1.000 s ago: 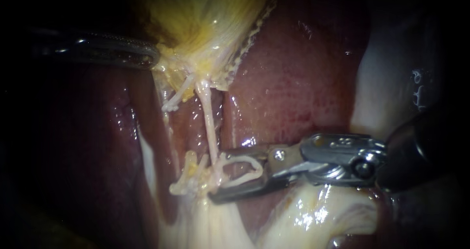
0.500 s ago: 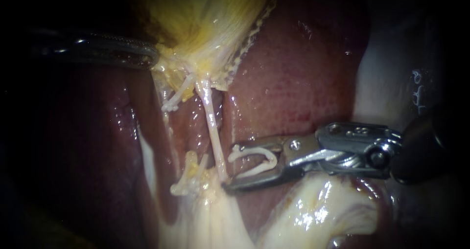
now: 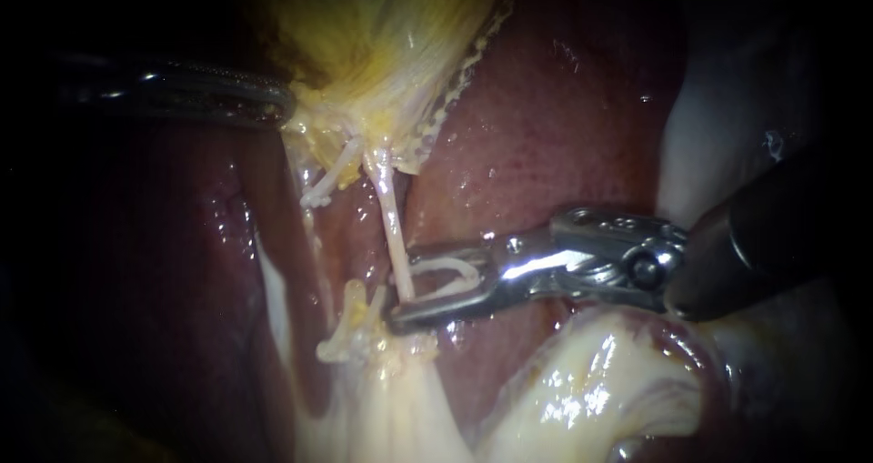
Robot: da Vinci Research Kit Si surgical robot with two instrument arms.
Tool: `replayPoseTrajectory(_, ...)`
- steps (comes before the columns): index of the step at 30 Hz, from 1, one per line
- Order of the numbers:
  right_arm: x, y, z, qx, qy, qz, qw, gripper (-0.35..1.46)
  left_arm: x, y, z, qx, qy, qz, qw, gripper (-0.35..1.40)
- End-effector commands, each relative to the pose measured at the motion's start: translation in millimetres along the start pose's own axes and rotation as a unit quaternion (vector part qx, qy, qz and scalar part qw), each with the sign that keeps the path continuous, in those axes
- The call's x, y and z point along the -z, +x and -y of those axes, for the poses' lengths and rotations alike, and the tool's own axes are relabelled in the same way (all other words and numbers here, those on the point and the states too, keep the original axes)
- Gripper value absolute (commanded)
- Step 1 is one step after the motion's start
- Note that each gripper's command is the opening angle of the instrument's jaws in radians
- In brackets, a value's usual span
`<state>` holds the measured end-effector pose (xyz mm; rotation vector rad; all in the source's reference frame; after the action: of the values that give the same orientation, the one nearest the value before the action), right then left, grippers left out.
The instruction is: Clipping first clip right tube
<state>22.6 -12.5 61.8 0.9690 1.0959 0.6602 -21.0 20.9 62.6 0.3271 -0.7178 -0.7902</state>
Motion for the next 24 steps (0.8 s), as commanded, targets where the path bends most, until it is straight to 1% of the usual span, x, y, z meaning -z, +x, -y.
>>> replayPoseTrajectory(1,-0.2,0.2,0.3,-0.001,0.008,-0.003,1.0000,0.50,0.0,0.0,0.0,0.000,0.000,0.000,1.0000,-0.35)
replayPoseTrajectory(5,-1.0,0.4,1.4,-0.018,0.047,-0.011,0.9987,0.50,-0.1,0.0,0.0,0.000,0.000,0.000,1.0000,-0.35)
replayPoseTrajectory(8,-1.1,0.4,2.1,-0.025,0.065,-0.014,0.9975,0.50,-0.1,0.1,0.0,0.000,0.001,0.000,1.0000,-0.35)
replayPoseTrajectory(13,-0.6,0.2,3.1,-0.033,0.080,-0.002,0.9962,0.49,0.0,0.1,0.0,0.000,0.001,0.000,1.0000,-0.35)
replayPoseTrajectory(15,-0.6,0.1,3.3,-0.033,0.083,-0.002,0.9960,0.48,0.0,0.1,0.0,0.000,0.001,0.000,1.0000,-0.35)
replayPoseTrajectory(17,-0.6,0.2,3.3,-0.033,0.085,-0.002,0.9958,0.47,-0.1,0.1,0.0,0.000,0.001,0.000,1.0000,-0.35)
replayPoseTrajectory(20,-0.5,0.2,3.1,-0.033,0.088,-0.002,0.9956,0.40,-0.1,0.1,0.0,0.000,0.001,0.000,1.0000,-0.35)
replayPoseTrajectory(24,-0.3,0.4,2.1,-0.034,0.083,-0.007,0.9960,0.26,-0.1,0.1,0.0,0.000,0.001,0.000,1.0000,-0.35)
